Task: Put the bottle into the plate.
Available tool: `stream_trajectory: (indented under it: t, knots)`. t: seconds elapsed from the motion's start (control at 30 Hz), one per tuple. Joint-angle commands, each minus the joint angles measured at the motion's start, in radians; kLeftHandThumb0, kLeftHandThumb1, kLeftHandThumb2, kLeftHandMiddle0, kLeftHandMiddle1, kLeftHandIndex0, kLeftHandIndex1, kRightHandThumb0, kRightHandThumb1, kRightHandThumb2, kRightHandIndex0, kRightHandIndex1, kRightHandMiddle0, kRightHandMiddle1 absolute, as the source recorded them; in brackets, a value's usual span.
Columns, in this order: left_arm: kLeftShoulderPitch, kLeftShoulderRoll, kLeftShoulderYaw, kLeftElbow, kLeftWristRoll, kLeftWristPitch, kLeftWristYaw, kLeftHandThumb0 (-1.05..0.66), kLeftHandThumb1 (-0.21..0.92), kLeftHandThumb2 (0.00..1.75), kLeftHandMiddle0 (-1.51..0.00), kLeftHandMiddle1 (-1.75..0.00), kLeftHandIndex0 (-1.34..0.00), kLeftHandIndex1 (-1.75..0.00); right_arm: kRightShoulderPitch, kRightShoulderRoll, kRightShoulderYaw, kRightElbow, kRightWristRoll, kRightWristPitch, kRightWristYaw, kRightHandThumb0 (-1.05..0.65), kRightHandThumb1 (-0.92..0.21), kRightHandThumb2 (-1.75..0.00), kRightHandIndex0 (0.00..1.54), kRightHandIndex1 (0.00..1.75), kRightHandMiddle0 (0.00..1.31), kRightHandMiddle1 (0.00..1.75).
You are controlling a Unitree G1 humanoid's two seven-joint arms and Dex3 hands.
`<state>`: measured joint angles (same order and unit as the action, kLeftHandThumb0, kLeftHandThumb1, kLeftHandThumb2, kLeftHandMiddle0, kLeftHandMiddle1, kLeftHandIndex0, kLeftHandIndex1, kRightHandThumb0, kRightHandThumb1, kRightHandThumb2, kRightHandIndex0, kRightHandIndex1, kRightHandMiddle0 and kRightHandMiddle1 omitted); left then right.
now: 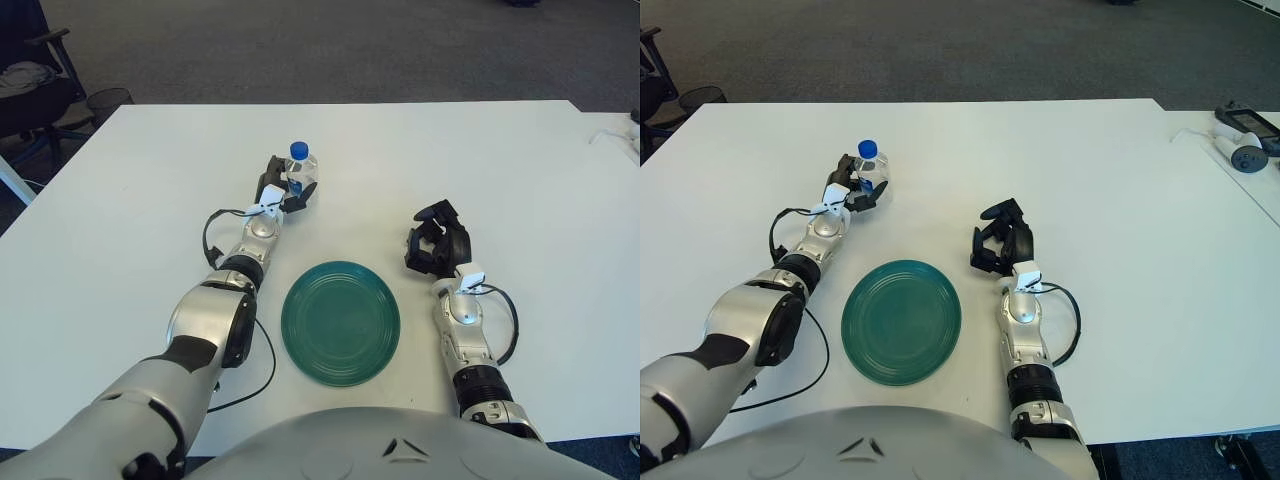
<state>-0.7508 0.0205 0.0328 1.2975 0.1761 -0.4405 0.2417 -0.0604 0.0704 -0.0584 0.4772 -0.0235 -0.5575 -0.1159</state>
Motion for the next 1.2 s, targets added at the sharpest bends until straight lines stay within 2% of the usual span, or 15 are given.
stream_trajectory:
  t: [0.0, 0.37, 1.17]
  knots:
    - [-0.024, -0.037, 0.009, 0.017, -0.016, 0.011, -0.032, -0.46, 0.34, 1.28, -1.1, -1.75, -0.59, -1.75, 0.165, 0.019, -0.027, 0.242, 0.029, 0.036, 0.005, -0.01, -0.35, -1.27, 0.61, 1.75, 0.37, 1.68]
    - [-0.022, -0.037, 0.0, 0.018, -0.007, 0.006, -0.031, -0.46, 0.33, 1.29, -1.14, -1.75, -0.59, -1.75, 0.163, 0.021, -0.035, 0.244, 0.037, 0.032, 0.015, -0.01, -0.35, -1.25, 0.61, 1.75, 0.41, 1.62]
    - [-0.019, -0.025, 0.012, 0.013, -0.016, -0.008, -0.029, -0.46, 0.34, 1.29, -1.14, -1.75, -0.59, -1.75, 0.155, 0.017, -0.036, 0.257, 0.031, 0.038, 0.015, -0.01, -0.36, -1.26, 0.61, 1.75, 0.37, 1.67]
